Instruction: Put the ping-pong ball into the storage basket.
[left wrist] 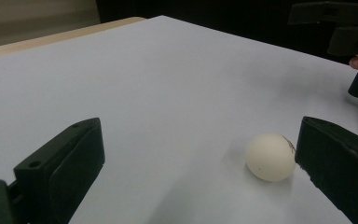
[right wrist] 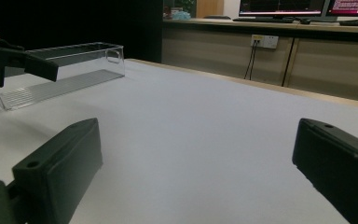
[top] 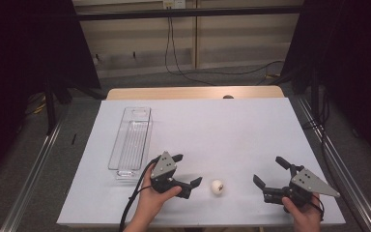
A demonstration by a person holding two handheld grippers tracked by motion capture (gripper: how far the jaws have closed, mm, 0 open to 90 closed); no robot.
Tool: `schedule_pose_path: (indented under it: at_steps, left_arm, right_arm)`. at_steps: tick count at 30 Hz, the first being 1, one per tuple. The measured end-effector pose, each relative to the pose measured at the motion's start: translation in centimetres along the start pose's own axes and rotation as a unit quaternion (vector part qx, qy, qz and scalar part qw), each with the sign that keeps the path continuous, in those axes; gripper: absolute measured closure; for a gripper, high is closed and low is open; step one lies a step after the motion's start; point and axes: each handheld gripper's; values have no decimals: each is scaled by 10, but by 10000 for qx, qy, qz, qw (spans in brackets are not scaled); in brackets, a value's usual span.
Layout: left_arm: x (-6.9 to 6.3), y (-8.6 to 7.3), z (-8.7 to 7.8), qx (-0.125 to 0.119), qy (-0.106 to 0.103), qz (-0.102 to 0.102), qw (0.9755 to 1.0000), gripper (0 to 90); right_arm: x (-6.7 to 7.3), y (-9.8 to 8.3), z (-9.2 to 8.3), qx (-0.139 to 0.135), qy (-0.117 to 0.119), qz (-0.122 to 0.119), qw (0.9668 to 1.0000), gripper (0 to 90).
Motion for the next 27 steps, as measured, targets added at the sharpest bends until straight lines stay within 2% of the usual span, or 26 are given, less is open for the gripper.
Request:
schedule_pose_path:
  at_steps: [10, 16, 20, 22, 24, 27]
  left_arm:
    - [-2, 1, 3, 5, -68, -3, 10000, 17]
    - [-2, 2, 3, 118, -84, 6, 9999, 16]
    - [-2, 2, 5, 48, -143, -8, 9999, 16]
    - [-3, 3, 4, 133, -85, 5, 9999, 16]
    - [-3, 3, 6, 95, -147, 10, 9998, 16]
    - [-4, 3, 6, 188, -116, 20, 9998, 17]
  right_arm:
    - [0, 0, 0, 18, 16, 4, 10000, 9]
    - [0, 0, 0, 12, 0, 6, 10000, 10]
    - [0, 0, 0, 9, 1, 5, 10000, 9]
    - [0, 0, 0, 2, -7, 5, 10000, 9]
    - [0, 0, 0, 12, 11, 1, 10000, 9]
    - [0, 0, 0, 10, -7, 6, 10000, 9]
Point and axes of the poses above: each handheld gripper's, and its own axes: z roughly forward along the jaws, y roughly out of its top, x roughly to its left, and after that the axes turned 12 degrees about x, right-handed
